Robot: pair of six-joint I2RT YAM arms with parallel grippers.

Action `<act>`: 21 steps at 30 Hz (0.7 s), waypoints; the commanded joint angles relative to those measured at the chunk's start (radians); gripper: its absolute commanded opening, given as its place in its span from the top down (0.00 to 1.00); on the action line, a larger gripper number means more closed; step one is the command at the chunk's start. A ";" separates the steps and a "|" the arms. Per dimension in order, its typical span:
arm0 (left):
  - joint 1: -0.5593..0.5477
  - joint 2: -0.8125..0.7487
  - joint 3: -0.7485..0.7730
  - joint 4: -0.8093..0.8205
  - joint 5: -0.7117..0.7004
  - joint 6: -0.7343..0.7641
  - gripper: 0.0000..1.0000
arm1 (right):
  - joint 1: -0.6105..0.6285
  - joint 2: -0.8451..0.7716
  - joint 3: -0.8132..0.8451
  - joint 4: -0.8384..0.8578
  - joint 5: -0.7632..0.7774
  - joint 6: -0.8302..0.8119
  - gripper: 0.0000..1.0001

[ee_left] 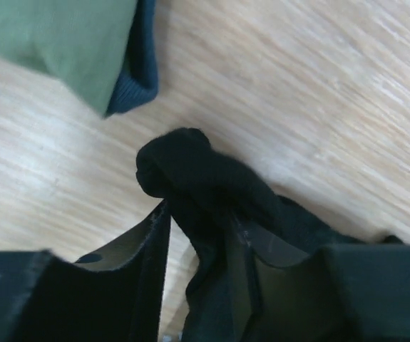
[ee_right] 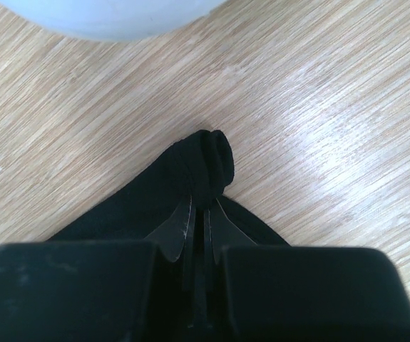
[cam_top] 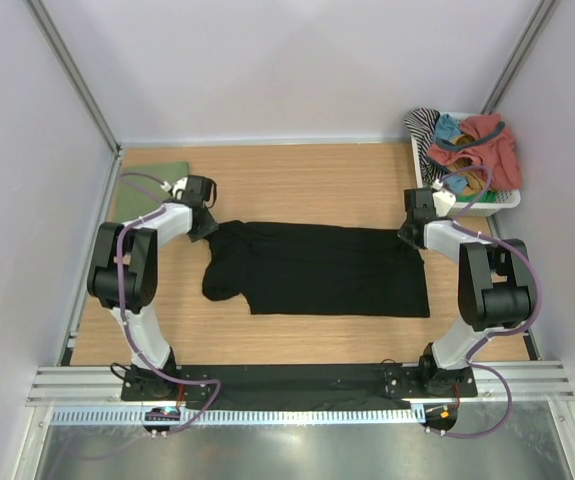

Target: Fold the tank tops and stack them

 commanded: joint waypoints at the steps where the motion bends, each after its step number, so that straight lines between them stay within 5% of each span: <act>1: 0.007 0.044 0.047 0.024 -0.011 0.009 0.64 | -0.002 -0.054 -0.008 0.035 0.022 0.014 0.99; 5: 0.012 0.067 0.067 0.009 -0.014 0.022 0.98 | -0.005 -0.057 -0.012 0.035 0.027 0.014 0.99; 15: 0.027 -0.134 0.055 -0.192 -0.375 0.080 1.00 | -0.012 -0.057 -0.014 0.032 0.027 0.019 0.99; 18: 0.029 -0.137 0.118 -0.270 -0.447 0.082 0.87 | -0.012 -0.058 -0.014 0.033 0.025 0.016 0.99; 21: 0.021 -0.132 0.164 -0.303 -0.430 0.078 0.30 | -0.012 -0.059 -0.015 0.033 0.024 0.017 0.99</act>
